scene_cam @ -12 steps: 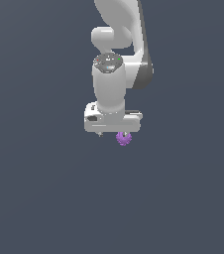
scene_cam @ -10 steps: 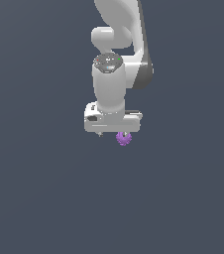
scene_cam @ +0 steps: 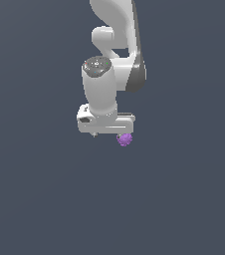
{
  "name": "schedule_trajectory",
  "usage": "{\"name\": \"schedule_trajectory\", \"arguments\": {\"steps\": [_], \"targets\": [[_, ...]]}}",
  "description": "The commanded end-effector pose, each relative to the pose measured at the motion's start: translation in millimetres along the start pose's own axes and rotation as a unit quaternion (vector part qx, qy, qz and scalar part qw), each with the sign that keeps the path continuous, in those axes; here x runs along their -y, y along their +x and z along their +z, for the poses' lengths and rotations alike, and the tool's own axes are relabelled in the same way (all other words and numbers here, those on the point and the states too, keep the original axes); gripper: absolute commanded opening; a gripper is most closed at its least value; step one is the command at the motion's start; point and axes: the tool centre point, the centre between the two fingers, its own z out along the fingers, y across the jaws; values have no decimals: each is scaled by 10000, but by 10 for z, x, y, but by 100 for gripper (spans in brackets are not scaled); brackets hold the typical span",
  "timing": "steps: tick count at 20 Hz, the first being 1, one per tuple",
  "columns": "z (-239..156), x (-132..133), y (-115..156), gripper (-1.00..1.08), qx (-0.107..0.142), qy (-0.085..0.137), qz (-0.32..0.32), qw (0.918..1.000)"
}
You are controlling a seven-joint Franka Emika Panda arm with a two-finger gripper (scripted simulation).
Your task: Pick up the object and move it to a goal position.
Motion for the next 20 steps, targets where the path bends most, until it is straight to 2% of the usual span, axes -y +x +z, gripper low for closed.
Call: {"name": "schedule_trajectory", "arguments": {"steps": [1, 7, 13, 17, 20], "targets": [[1, 6, -1, 100, 1, 2, -8, 10000], [72, 57, -53, 100, 10, -29, -251, 9997], [248, 189, -191, 100, 35, -100, -874, 9961], [418, 323, -343, 100, 61, -157, -1508, 9884], [560, 442, -486, 100, 85, -196, -2068, 9781]]}}
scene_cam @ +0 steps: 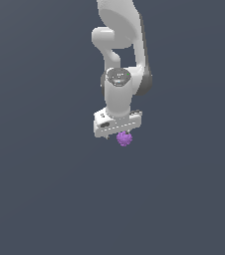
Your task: Pick up the object and move it to a goal position.
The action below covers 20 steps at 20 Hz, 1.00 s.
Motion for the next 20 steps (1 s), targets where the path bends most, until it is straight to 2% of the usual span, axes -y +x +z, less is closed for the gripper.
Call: {"name": "schedule_trajectory", "arguments": {"steps": [1, 10, 15, 20], "targets": [[109, 135, -74, 100, 16, -29, -462, 9989], [345, 454, -269, 100, 46, -71, -1535, 9881], [386, 514, -308, 100, 50, -74, -1735, 9848], [412, 506, -306, 100, 52, -72, -1707, 9853]]}}
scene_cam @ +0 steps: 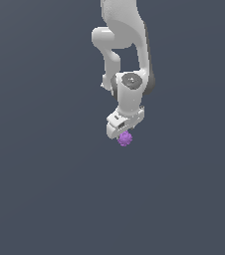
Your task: Pick up the object and move it to a goal position.
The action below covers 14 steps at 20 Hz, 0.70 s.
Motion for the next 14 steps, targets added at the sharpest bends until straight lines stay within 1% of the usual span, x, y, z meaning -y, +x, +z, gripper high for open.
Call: {"name": "schedule_trajectory", "arguments": {"steps": [1, 9, 14], "targets": [[41, 2, -3, 100, 2, 1, -3, 10000], [390, 16, -11, 100, 0, 0, -30, 10000], [491, 11, -9, 100, 0, -1, -33, 10000]]}}
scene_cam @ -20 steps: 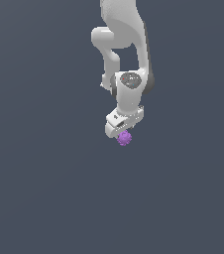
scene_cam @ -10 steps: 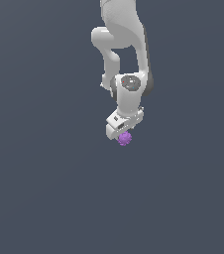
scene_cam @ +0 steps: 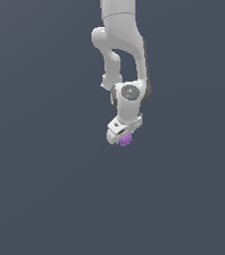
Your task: Pick up the object and move it to a goal position.
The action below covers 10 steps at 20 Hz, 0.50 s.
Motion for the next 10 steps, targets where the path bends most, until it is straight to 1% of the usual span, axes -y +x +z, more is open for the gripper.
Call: {"name": "schedule_trajectory", "arguments": {"steps": [1, 2, 10], "targets": [[25, -4, 4, 100, -5, -4, -1, 10000], [25, -4, 4, -100, -5, -4, -1, 10000], [25, -4, 4, -100, -5, -4, -1, 10000]]}}
